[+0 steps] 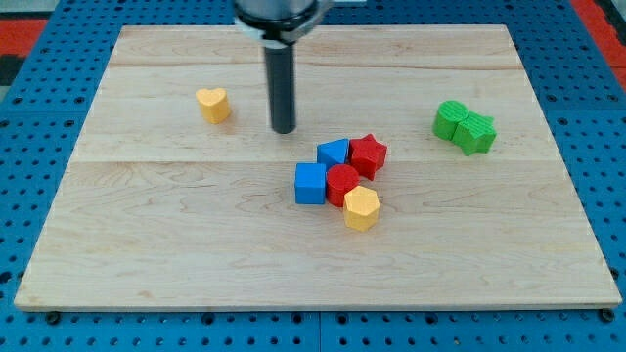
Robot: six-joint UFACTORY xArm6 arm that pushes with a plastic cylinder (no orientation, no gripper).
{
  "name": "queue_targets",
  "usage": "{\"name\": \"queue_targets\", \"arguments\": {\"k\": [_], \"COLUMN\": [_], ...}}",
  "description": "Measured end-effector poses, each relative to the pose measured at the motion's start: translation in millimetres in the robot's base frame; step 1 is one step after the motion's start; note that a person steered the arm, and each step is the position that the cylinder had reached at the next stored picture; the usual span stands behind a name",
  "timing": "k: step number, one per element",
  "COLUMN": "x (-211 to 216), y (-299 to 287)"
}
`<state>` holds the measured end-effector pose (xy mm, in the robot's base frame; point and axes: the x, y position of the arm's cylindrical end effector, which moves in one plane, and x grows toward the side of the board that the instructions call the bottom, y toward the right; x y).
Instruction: Move the yellow heart to the top right of the board
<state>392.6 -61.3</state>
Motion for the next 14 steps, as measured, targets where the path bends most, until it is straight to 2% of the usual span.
{"name": "queue_targets", "arguments": {"k": [2,3,7,8,9,10,11,13,14], "x": [-53.0,-60.5,-69.3,-57.7,-6.5,-6.2,-53.8,-50.1,-34.7], "y": [-76.7,-31.3,-31.6,-24.5,-30.8,-116.8,-158.0,7.8,-29.5]}}
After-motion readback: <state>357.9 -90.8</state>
